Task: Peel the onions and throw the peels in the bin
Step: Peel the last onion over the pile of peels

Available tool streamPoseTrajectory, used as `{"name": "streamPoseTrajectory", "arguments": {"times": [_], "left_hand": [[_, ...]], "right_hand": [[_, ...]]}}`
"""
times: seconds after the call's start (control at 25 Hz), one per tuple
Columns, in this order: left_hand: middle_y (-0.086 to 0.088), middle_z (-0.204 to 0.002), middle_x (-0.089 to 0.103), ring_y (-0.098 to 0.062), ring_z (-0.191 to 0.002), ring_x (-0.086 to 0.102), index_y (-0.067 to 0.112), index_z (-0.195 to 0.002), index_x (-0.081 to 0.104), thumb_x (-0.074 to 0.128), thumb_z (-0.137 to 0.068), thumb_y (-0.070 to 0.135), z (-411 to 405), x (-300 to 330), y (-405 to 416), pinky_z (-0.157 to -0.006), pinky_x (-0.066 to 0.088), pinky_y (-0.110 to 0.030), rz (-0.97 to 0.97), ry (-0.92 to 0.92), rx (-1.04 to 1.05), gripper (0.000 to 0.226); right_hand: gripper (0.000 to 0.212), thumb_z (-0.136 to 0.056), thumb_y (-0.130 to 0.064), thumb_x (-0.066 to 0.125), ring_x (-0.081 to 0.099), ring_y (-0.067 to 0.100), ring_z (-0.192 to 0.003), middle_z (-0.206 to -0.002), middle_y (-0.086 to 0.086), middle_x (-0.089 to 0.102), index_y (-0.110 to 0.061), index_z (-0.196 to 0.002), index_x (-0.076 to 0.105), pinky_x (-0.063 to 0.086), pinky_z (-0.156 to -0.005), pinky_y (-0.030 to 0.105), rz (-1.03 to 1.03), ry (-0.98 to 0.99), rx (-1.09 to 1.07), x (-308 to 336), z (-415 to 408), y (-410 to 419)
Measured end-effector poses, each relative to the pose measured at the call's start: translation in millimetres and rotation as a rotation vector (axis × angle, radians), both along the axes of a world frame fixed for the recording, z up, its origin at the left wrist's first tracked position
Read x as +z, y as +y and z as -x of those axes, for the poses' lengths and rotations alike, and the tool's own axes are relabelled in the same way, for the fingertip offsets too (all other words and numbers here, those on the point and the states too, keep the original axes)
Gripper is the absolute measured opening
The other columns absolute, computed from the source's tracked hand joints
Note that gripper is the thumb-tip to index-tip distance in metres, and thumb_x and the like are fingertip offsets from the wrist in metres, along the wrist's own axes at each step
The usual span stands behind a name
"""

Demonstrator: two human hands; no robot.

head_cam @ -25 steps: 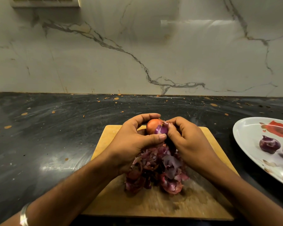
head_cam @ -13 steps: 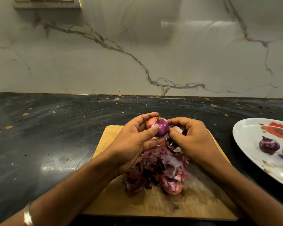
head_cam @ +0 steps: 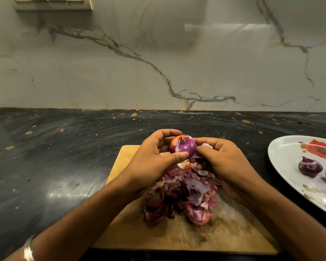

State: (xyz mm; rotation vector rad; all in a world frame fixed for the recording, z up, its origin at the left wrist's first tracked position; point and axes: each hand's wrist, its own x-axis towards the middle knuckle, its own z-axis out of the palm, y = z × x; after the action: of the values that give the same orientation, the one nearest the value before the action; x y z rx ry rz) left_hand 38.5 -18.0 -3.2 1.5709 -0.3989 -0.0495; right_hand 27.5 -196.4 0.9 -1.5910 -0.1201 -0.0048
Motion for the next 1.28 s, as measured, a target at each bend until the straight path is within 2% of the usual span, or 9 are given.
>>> {"name": "streamPoseTrajectory", "arguments": {"times": [0.12, 0.2, 0.36, 0.52, 0.68, 0.84, 0.96, 1.08, 1.28], "left_hand": [[-0.005, -0.119, 0.07, -0.015, -0.106, 0.069, 0.02, -0.12, 0.061, 0.076, -0.079, 0.005, 0, -3, -2, -0.089, 0.058, -0.031, 0.021, 0.016, 0.004, 0.046], [-0.004, -0.118, 0.07, -0.015, -0.105, 0.07, 0.02, -0.119, 0.062, 0.075, -0.077, 0.01, 1, -3, -2, -0.087, 0.058, -0.03, 0.037, 0.024, -0.009, 0.046], [-0.002, -0.116, 0.071, -0.013, -0.103, 0.071, 0.023, -0.117, 0.063, 0.073, -0.071, 0.019, 2, 0, -2, -0.08, 0.057, -0.022, 0.086, 0.035, -0.036, 0.048], [-0.007, -0.117, 0.071, -0.018, -0.104, 0.071, 0.02, -0.118, 0.063, 0.072, -0.071, 0.019, 2, -1, -3, -0.082, 0.058, -0.025, 0.128, 0.06, -0.049, 0.048], [-0.012, -0.119, 0.07, -0.024, -0.105, 0.07, 0.017, -0.128, 0.057, 0.066, -0.082, 0.016, 2, -1, -2, -0.084, 0.058, -0.03, 0.23, 0.144, -0.1, 0.047], [-0.01, -0.117, 0.071, -0.024, -0.105, 0.07, 0.024, -0.129, 0.059, 0.056, -0.098, 0.017, 0, 0, -2, -0.089, 0.058, -0.036, 0.178, 0.128, -0.116, 0.032], [-0.003, -0.115, 0.071, -0.021, -0.107, 0.07, 0.023, -0.123, 0.064, 0.066, -0.089, 0.017, 0, -1, -2, -0.091, 0.058, -0.035, 0.1, 0.051, -0.071, 0.034], [-0.003, -0.115, 0.071, -0.022, -0.108, 0.068, 0.023, -0.119, 0.066, 0.07, -0.083, 0.02, 0, -2, -1, -0.093, 0.057, -0.038, 0.063, 0.013, -0.037, 0.036], [-0.012, -0.112, 0.073, -0.022, -0.099, 0.071, 0.016, -0.122, 0.064, 0.065, -0.083, 0.021, -3, 1, 1, -0.082, 0.059, -0.028, 0.26, 0.137, -0.099, 0.04]], "right_hand": [[0.028, -0.101, -0.005, 0.047, 0.072, 0.014, -0.069, -0.088, 0.016, 0.077, -0.007, -0.106, 0.074, 0.056, -0.053, 0.019, -0.092, 0.131, 0.1, 2, 1, 3], [0.024, -0.1, -0.003, 0.049, 0.075, 0.018, -0.074, -0.092, 0.021, 0.076, -0.005, -0.107, 0.072, 0.059, -0.057, 0.02, -0.152, 0.184, 0.145, 6, 4, 3], [0.024, -0.094, 0.006, 0.055, 0.075, 0.017, -0.071, -0.091, 0.022, 0.076, -0.005, -0.101, 0.075, 0.06, -0.062, 0.018, -0.204, 0.167, 0.141, 10, 7, 2], [0.032, -0.092, 0.014, 0.052, 0.076, 0.021, -0.077, -0.089, 0.019, 0.077, -0.007, -0.097, 0.076, 0.06, -0.063, 0.019, -0.136, 0.075, 0.093, 7, 11, 4], [0.03, -0.096, 0.007, 0.052, 0.075, 0.018, -0.072, -0.086, 0.012, 0.078, -0.012, -0.106, 0.073, 0.059, -0.063, 0.019, -0.035, 0.015, 0.037, 5, 9, 5], [0.026, -0.098, -0.002, 0.055, 0.068, 0.011, -0.064, -0.078, 0.008, 0.076, -0.016, -0.11, 0.073, 0.058, -0.063, 0.022, 0.034, 0.026, 0.044, 5, 7, 6], [0.024, -0.096, -0.003, 0.06, 0.067, 0.015, -0.066, -0.078, 0.012, 0.076, -0.016, -0.111, 0.072, 0.058, -0.069, 0.03, 0.059, 0.019, 0.044, 3, 7, 7], [0.024, -0.094, 0.001, 0.061, 0.068, 0.014, -0.062, -0.076, 0.014, 0.076, -0.014, -0.107, 0.074, 0.059, -0.063, 0.024, 0.09, -0.002, 0.02, 4, 8, 4], [0.028, -0.092, 0.0, 0.065, 0.074, 0.017, -0.068, -0.084, 0.005, 0.078, -0.016, -0.114, 0.074, 0.058, -0.064, 0.021, 0.154, -0.122, 0.002, 4, 10, 1]]}}
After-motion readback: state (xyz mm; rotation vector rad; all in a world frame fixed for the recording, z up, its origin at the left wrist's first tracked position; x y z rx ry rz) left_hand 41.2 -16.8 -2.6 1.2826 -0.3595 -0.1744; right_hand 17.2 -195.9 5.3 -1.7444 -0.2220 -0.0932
